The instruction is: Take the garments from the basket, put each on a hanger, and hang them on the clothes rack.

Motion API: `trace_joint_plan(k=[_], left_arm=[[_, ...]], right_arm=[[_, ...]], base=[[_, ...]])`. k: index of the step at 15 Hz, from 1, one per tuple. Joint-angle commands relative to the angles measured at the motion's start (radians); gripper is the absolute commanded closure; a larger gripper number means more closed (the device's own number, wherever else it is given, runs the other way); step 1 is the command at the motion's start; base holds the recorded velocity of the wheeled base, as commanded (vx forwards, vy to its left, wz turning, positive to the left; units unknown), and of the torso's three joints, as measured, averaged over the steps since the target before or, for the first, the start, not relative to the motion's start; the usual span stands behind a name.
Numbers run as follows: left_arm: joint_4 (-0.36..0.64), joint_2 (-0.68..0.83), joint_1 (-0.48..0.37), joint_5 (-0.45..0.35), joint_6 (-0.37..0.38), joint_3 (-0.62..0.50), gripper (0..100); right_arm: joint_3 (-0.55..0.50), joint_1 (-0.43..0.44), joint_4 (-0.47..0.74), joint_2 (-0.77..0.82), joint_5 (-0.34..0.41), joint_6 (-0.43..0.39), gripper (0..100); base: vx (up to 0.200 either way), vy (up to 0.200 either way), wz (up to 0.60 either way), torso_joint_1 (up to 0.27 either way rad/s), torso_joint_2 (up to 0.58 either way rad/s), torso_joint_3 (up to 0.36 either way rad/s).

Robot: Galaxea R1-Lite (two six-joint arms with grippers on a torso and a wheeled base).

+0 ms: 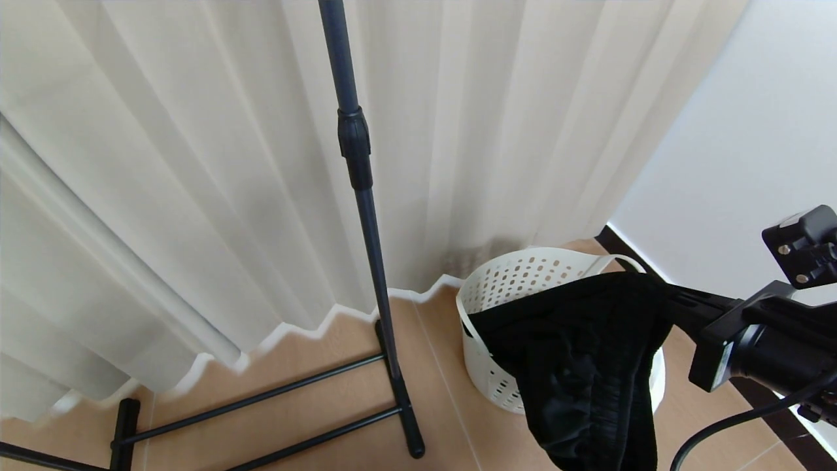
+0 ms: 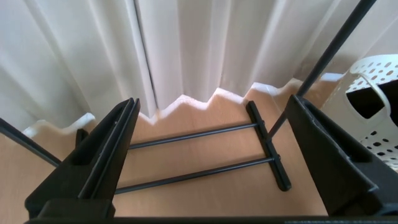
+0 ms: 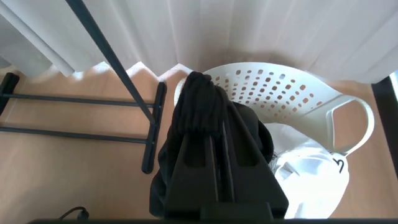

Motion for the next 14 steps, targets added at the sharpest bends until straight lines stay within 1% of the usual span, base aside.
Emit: trace_joint_plan(k=[1,8,10,11,12,14], left_arm=[[-0.001,0.0,0.0,0.0,0.0,0.0,0],[-0.001,0.0,0.0,0.0,0.0,0.0,0],[-0.001,0.0,-0.002,0.0,0.0,0.0,0],[-0.001,0.0,0.0,0.0,0.0,0.0,0],[-0.002,0.0,0.0,0.0,-0.002,0.0,0],[-0.001,0.0,0.0,0.0,0.0,0.0,0]], right_arm=[[-0.002,0.0,0.0,0.001,0.001,0.0,100],[-0.006,-0.003,0.002,0.005,-0.003,0.0,100],[0.012,-0.009,-0.006,0.002,0.006,-0.003,100],[0.014,-0.042,-0.011,0.001,0.007,-0.006,100],[0.014,-0.055,-0.009,0.002,0.006,-0.008,100],[0.017,-0.055,-0.007,0.004,0.006,-0.009,100]], base=[[0.0,0.0,0.0,0.002,0.0,0.212],[0.0,0.0,0.0,0.001,0.0,0.204],[0.0,0.0,0.0,0.007,0.0,0.156],[0.0,0.0,0.0,-0.002,0.0,0.061],[0.0,0.0,0.0,0.0,0.0,0.0],[0.0,0.0,0.0,-0.002,-0.25,-0.251]])
